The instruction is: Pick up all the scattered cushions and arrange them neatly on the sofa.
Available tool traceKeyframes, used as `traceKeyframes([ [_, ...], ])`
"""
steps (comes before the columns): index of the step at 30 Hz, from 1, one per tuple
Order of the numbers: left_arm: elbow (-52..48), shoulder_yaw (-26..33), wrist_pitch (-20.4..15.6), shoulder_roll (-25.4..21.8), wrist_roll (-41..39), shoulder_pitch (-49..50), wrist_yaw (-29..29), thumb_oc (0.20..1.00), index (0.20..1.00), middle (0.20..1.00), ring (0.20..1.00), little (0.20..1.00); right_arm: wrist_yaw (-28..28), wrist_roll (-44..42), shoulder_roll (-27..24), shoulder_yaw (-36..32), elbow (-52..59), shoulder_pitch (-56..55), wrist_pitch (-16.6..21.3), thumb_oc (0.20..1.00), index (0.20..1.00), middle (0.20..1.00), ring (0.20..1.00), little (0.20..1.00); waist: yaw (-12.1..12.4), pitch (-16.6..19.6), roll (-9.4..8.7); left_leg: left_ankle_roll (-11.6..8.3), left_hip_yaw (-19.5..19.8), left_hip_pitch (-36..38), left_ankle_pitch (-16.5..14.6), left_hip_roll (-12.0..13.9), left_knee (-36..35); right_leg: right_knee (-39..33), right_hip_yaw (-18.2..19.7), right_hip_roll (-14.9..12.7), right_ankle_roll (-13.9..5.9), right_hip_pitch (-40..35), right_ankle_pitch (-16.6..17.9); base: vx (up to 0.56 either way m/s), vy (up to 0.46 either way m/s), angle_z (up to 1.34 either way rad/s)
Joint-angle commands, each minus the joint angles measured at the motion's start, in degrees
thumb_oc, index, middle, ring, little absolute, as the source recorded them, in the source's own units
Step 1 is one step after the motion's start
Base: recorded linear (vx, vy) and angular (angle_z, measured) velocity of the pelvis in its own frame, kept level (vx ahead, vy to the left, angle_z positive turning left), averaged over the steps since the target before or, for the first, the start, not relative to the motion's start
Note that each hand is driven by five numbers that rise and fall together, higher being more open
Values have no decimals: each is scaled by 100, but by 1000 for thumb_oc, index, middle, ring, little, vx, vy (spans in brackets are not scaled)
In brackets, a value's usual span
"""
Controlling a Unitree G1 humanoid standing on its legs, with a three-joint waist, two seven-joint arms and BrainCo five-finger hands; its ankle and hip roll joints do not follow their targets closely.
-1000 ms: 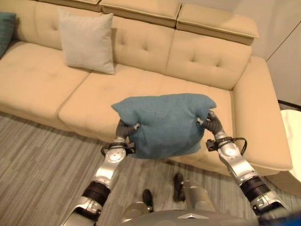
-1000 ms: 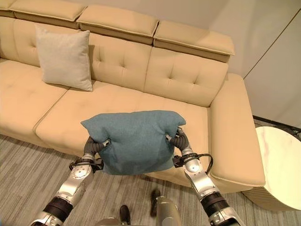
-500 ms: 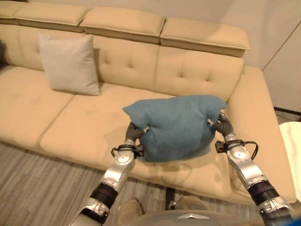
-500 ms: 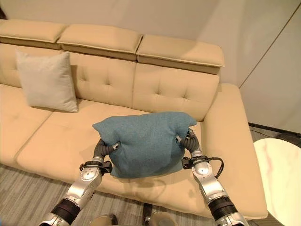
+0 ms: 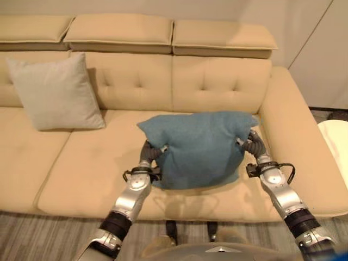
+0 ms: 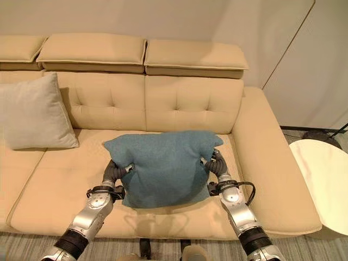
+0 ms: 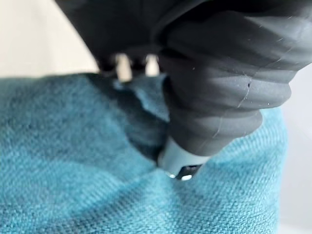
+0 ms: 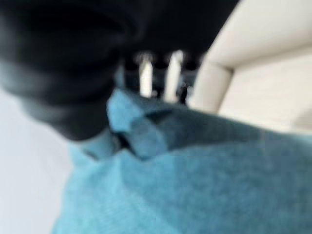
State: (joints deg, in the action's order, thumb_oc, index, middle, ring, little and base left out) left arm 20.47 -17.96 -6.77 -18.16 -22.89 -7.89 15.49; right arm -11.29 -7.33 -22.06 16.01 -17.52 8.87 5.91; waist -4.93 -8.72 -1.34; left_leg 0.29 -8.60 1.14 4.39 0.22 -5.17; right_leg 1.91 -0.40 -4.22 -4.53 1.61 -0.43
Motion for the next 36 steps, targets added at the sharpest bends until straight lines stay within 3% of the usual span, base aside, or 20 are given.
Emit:
traceKeyframes([
  [1, -880, -62, -606, 134, 340, -516, -23, 200, 200, 200, 200, 200, -45, 8, 269, -121, 545, 591, 586, 200, 200, 200, 200, 200, 135, 427, -218, -300, -181, 17, -618, 156, 590, 1, -171, -264, -590, 21, 316, 60, 53, -22],
  [11, -710, -155, -674, 94, 531, -1840, 394, 200, 200, 200, 200, 200, -310, -15, 193, 99, 557, 1690, 644, 200, 200, 200, 200, 200, 68, 261, -125, -367, -233, -162, -530, 193, 454, -242, -267, -303, -585, 219, 405, -18, 1, -4],
  [18, 31, -516, -864, -105, 363, -3895, 990, 200, 200, 200, 200, 200, -812, 49, 20, 690, -1, 3739, 592, 200, 200, 200, 200, 200, 74, -187, -69, -422, -84, -1287, -285, 252, 720, -81, -320, -252, -541, 1275, 612, -164, -42, 1],
  [28, 1094, -808, -1069, -195, 11, -5624, 1237, 200, 200, 200, 200, 200, -1096, 103, -145, 1319, -936, 5787, 543, 200, 200, 200, 200, 200, 107, -198, -21, -467, 49, -2346, -79, 251, 890, 41, -259, -229, -554, 2354, 814, -33, -28, -1],
  [36, 1473, -886, -1075, -232, 58, -6079, 1243, 200, 200, 200, 200, 200, -1079, 91, -148, 1478, -1298, 6120, 548, 200, 200, 200, 200, 200, 98, -216, 78, -490, 136, -2617, 38, 226, 799, 92, -244, -244, -529, 2698, 823, 2, -4, -1],
])
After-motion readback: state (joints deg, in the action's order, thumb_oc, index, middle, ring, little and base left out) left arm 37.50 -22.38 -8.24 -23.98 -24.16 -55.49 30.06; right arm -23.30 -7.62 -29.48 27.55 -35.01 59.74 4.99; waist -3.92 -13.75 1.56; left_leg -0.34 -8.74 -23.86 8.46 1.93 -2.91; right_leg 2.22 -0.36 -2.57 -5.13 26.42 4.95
